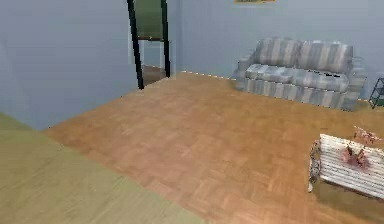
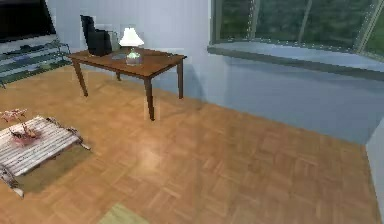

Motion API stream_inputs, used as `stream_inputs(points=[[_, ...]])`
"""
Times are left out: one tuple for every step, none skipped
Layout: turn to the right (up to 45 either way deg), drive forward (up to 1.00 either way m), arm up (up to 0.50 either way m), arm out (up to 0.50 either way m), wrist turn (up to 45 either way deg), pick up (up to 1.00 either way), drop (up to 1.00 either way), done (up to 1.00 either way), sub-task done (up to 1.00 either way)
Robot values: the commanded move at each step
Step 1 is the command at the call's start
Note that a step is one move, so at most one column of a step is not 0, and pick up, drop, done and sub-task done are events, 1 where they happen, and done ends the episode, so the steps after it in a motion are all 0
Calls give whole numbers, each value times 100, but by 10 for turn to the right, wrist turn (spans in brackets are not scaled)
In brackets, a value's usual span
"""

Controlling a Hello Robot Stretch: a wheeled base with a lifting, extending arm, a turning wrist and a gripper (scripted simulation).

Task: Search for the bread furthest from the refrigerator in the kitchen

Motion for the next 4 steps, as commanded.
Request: stream_inputs(points=[[-450,0,0,0,0,0,0,0,0],[-120,0,0,0,0,0,0,0,0],[0,100,0,0,0,0,0,0,0],[-330,0,0,0,0,0,0,0,0]])
